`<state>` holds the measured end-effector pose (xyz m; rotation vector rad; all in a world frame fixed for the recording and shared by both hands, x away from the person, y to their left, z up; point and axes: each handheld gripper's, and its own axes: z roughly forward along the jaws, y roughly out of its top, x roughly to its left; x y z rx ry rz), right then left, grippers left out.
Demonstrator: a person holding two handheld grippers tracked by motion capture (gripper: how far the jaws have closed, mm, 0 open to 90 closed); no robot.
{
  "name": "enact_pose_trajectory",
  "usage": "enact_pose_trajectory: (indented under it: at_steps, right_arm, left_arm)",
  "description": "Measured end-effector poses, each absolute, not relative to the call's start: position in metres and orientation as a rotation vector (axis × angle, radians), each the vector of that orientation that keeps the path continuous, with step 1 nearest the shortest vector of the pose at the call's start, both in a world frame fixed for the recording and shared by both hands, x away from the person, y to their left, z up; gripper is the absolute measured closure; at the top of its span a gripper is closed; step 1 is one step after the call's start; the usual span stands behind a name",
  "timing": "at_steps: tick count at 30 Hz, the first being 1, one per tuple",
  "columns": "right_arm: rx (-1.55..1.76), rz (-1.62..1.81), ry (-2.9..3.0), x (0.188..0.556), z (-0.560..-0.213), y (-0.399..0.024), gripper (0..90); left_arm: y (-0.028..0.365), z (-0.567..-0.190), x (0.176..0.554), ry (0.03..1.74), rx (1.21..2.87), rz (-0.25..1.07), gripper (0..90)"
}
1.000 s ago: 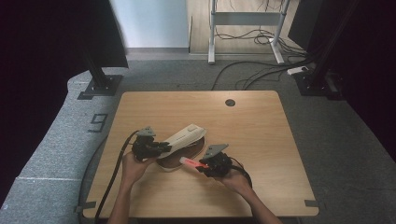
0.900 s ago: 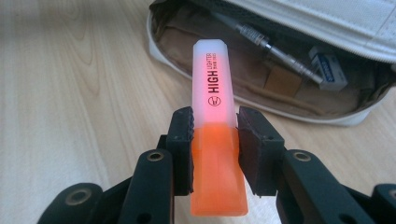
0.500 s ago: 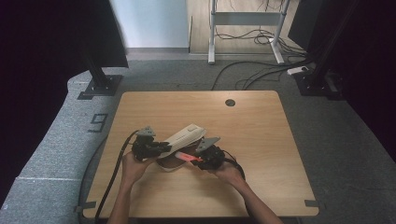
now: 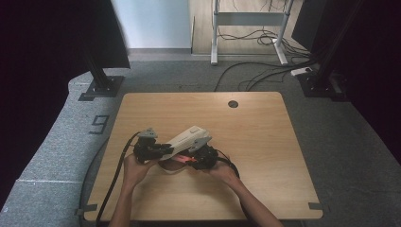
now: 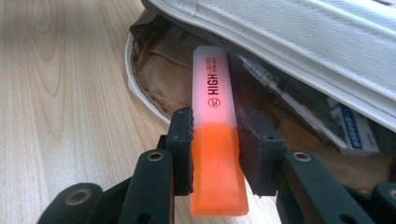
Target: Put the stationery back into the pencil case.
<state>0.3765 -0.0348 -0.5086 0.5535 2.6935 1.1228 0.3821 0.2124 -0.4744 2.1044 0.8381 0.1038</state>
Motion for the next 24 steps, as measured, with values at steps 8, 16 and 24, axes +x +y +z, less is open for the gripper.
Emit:
enact_pose_trajectory:
  at_steps: [8,16,24]
  right_arm:
    - [0.535,1.121,2.709,0.384,-0.517,-0.021,65.6]
    - [0.544,1.101,2.728,0.391,-0.526,-0.014,65.4]
    - [0.566,1.09,2.724,0.397,-0.53,-0.016,56.8]
  left_arm:
    - [0.212,-0.475,0.382,0.839,2.107,0.102,75.4]
    - [0.212,-0.476,0.383,0.841,2.109,0.1,75.2]
    - [0.212,-0.476,0.383,0.84,2.11,0.099,75.1]
